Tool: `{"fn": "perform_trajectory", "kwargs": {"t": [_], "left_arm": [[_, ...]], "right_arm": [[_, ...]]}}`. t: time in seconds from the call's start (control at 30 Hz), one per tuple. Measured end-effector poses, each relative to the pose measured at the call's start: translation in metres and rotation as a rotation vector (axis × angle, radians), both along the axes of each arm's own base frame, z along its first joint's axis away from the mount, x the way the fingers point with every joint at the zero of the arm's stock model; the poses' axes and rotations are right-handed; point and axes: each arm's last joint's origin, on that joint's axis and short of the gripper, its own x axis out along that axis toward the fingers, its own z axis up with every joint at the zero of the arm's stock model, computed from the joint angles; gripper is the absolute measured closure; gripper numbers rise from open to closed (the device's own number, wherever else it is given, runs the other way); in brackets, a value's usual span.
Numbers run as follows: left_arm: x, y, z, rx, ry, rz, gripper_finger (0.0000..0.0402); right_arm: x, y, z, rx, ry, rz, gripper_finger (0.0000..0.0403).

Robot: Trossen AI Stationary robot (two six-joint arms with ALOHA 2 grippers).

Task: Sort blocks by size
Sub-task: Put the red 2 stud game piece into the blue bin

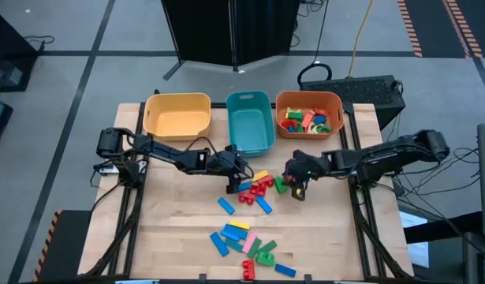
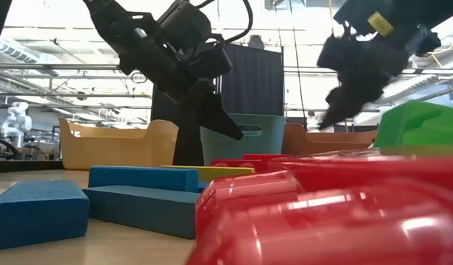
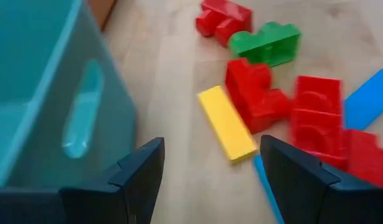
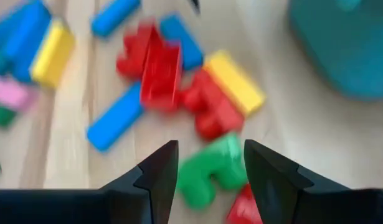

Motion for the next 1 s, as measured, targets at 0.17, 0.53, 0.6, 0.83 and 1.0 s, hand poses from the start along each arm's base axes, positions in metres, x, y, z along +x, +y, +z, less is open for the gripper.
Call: {"fn": "perform_trajectory", "kwargs": {"t": [0.17,0.53,0.6,0.83,1.0], "left_arm": [[0.0,-0.013,0.0,-0.005,0.005,-0.034,0.0146],[0.0,-0.034,0.001,-0.042,-0.019,-0.059,0.0146],[0.0,-0.035,0.001,-0.042,-0.019,-0.06,0.0146],[0.0,-0.032,0.001,0.011,-0.023,0.0,0.0146],[0.001,-0.023,0.004,0.084,-0.04,0.047,0.0146]], "right_arm": [[-0.004,0.008,-0.018,-0.053,0.158,0.094,0.0234],[0.0,0.01,-0.017,-0.275,0.107,0.366,0.0234],[0.003,0.01,-0.015,-0.294,0.074,0.379,0.0234],[0.002,0.008,-0.015,-0.349,0.1,0.334,0.0234],[0.002,0.008,-0.015,-0.406,0.1,0.412,0.0234]]}}
